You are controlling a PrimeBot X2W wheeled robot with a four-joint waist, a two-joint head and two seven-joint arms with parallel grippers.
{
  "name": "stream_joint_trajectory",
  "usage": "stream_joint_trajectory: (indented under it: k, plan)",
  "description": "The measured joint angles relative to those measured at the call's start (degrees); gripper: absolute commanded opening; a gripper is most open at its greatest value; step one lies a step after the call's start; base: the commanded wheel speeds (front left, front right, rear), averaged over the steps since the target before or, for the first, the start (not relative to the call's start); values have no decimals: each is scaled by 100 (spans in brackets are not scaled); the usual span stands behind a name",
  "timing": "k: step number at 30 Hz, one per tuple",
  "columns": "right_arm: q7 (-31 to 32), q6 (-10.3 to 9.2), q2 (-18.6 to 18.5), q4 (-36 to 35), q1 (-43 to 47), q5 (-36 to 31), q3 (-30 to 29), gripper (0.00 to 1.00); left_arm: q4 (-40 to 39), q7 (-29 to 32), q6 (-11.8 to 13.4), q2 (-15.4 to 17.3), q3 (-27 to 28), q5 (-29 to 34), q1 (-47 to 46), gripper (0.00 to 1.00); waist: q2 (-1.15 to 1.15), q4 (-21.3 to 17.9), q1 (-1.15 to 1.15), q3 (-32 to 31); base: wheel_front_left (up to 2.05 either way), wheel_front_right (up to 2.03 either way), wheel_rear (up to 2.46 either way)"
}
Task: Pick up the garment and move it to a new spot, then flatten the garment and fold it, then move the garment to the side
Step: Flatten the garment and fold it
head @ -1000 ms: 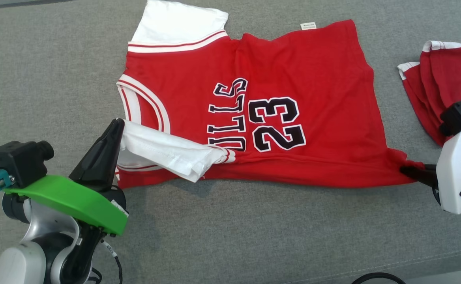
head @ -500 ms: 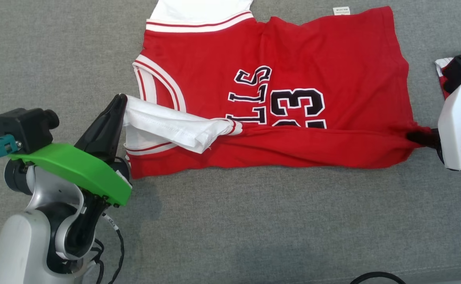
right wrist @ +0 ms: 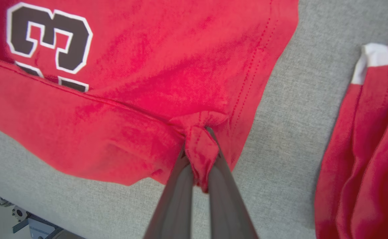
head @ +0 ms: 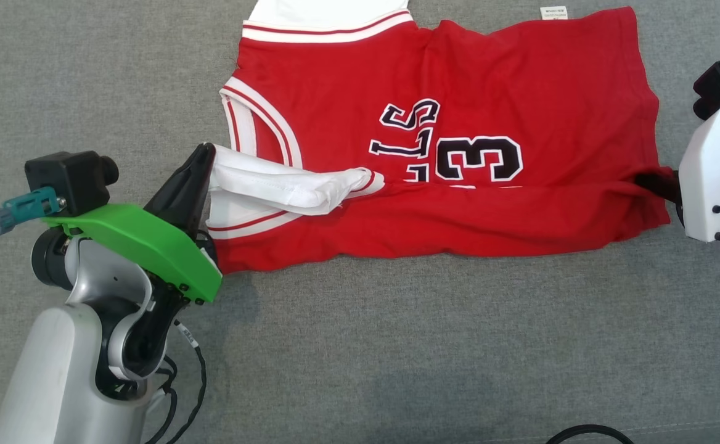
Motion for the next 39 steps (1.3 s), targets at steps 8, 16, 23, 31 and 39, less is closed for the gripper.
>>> stream_joint_trajectory:
  k: [8,16,23,31,39]
  plan:
    - [-647,0,133,283,-51,-200,103,100,500,-92,-10,-25,-27,80,-202,0,0,-29,0,-37,0,0,0]
    - [-1447,0,283,475,-27,-350,198,100,789,-312,-3,-103,7,76,-269,100,0,-145,0,-186,0,0,0]
    - [-2848,1,237,272,301,-459,96,100,442,-733,120,-40,87,272,207,100,0,-256,0,-461,0,0,0]
    - [-5077,1,56,-164,1322,-1274,-571,100,-62,-1551,335,-140,57,636,1215,100,0,-308,-1,-822,0,0,0]
    - [-7370,1,1000,-203,2715,-2549,-1556,100,455,-2894,303,-257,11,1093,1821,100,0,-299,-1,-1166,0,0,0]
